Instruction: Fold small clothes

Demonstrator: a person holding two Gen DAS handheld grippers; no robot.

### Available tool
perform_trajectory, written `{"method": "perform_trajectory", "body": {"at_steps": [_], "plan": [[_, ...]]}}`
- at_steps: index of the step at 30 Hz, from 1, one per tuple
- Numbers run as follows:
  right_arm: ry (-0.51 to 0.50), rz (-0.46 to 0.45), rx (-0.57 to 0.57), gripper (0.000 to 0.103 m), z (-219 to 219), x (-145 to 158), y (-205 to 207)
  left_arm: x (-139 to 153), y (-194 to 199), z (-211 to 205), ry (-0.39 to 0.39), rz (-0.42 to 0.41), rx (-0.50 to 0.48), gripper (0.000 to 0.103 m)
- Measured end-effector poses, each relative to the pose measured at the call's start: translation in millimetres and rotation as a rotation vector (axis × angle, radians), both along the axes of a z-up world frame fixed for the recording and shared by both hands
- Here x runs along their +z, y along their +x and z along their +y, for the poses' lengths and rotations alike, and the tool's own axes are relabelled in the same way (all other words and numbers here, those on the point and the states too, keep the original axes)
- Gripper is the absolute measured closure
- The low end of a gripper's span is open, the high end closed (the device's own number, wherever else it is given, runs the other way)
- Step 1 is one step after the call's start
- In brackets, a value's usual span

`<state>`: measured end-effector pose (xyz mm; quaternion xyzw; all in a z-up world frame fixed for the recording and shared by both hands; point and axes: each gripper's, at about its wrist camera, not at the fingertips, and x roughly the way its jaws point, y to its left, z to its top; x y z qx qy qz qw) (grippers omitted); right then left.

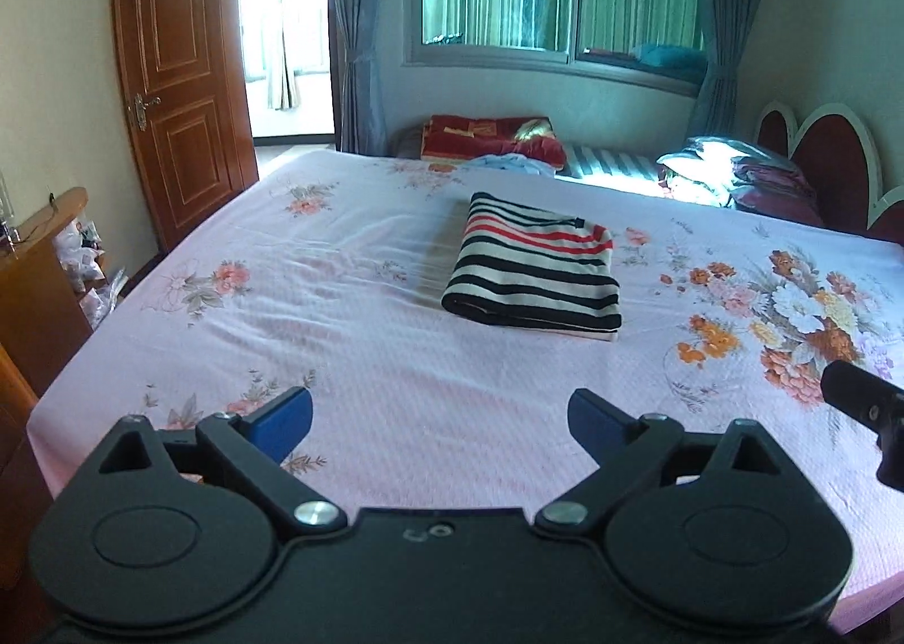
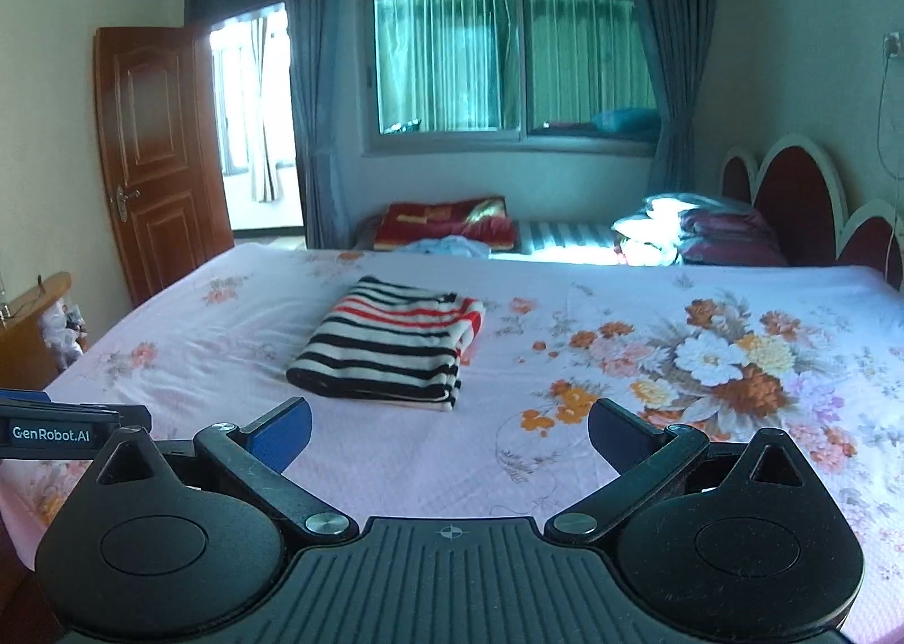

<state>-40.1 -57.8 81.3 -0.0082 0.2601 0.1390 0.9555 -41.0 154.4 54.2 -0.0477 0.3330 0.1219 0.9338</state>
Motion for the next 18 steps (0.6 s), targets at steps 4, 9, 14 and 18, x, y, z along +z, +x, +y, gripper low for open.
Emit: {"method": "perform_trajectory", "body": {"at_steps": [4,9,14,18], "plan": [[-0.009,-0.028,0.01,0.0,-2,9,-17,15,-19,-3,-0.016,-0.028,0.001,0.006],[0.017,-0.039,0.01,0.0,-7,12,-30,24,-36,-5,0.003,-0.06,0.009,0.004],[0.018,-0.05,0.01,0.0,-8,14,-37,27,-43,-4,-0.002,-0.07,0.014,0.004],[0.025,-0.05,0.004,0.0,-11,14,-38,28,-45,-3,0.002,-0.079,0.013,0.003]]}}
